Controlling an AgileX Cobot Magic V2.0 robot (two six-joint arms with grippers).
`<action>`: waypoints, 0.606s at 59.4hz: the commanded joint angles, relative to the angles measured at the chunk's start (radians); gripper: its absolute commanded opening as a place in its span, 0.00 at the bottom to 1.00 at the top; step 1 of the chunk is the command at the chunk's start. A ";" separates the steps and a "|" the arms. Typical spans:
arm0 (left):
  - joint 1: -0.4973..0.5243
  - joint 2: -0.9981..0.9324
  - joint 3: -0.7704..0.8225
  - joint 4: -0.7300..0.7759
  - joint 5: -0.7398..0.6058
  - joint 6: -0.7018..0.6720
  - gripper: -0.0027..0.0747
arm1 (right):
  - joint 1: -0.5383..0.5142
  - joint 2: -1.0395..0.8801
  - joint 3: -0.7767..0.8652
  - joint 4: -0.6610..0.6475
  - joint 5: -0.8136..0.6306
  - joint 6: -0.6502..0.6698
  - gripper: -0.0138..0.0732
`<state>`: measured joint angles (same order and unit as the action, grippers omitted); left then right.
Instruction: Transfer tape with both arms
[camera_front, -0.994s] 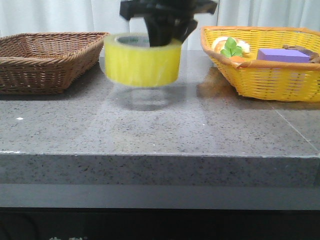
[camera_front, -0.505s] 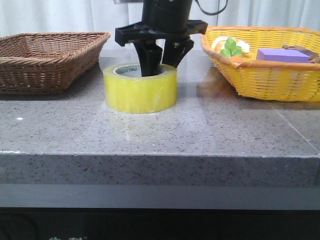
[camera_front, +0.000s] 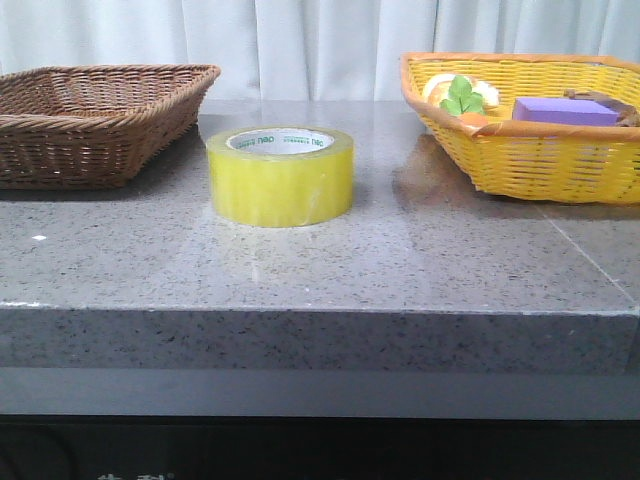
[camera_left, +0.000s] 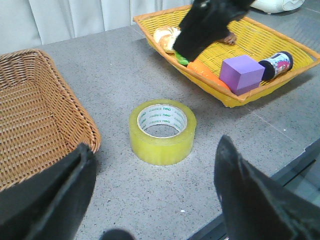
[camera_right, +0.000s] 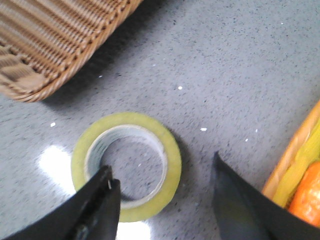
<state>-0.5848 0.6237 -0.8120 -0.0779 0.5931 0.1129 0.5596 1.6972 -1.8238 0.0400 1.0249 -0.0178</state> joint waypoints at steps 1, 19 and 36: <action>-0.005 0.008 -0.034 -0.008 -0.076 0.001 0.67 | -0.003 -0.134 0.084 0.033 -0.121 -0.002 0.65; -0.005 0.008 -0.034 -0.008 -0.076 0.001 0.67 | -0.003 -0.460 0.497 0.080 -0.339 -0.002 0.65; -0.005 0.008 -0.034 -0.012 -0.076 0.001 0.67 | -0.003 -0.736 0.787 0.079 -0.410 -0.002 0.65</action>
<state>-0.5848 0.6237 -0.8120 -0.0779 0.5931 0.1129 0.5596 1.0331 -1.0628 0.1128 0.6998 -0.0178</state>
